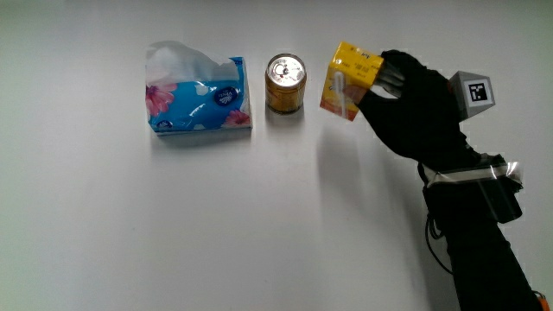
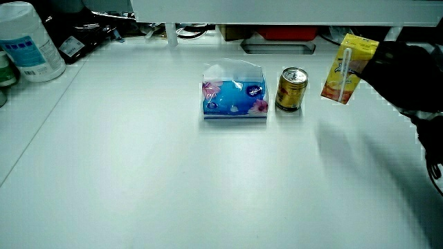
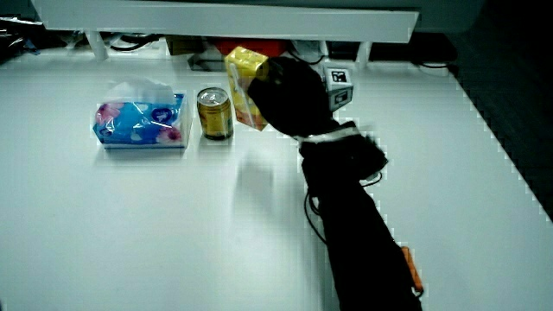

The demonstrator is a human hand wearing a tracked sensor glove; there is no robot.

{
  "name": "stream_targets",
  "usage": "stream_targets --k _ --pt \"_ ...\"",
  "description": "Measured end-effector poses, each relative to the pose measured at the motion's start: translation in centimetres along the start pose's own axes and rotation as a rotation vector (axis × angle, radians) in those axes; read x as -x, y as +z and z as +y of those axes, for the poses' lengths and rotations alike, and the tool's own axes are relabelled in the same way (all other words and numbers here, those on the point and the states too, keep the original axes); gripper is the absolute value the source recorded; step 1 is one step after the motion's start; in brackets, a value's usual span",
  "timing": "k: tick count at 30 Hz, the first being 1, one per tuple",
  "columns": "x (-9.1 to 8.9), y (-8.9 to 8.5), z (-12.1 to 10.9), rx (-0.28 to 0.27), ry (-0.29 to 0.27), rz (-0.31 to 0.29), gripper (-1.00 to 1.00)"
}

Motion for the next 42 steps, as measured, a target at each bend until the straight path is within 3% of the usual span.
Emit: stream_targets --k 5,8,12,15,19,21,22,24,29,42 --pt "-1.8 1.0 0.2 -0.075 -0.02 0.005 0.0" --pt "-3.3 0.8 0.4 -0.086 -0.017 0.062 0.0" --pt "-5.6 0.5 0.6 -0.09 -0.06 0.005 0.0" --pt "-6.0 -0.1 0.3 -0.099 -0.136 -0.027 0.0" --pt "-7.0 -0.5 0.2 -0.092 -0.178 -0.012 0.0" --pt "-7.5 -0.5 0.0 -0.092 -0.186 0.063 0.0" --pt "-7.9 -0.4 -0.1 -0.104 -0.192 0.05 0.0" --pt "-7.9 -0.4 -0.1 -0.103 -0.182 0.085 0.0" --pt "-8.3 -0.3 -0.2 -0.1 -0.202 0.073 0.0" --pt "-8.0 -0.3 -0.6 -0.081 -0.225 0.086 0.57"
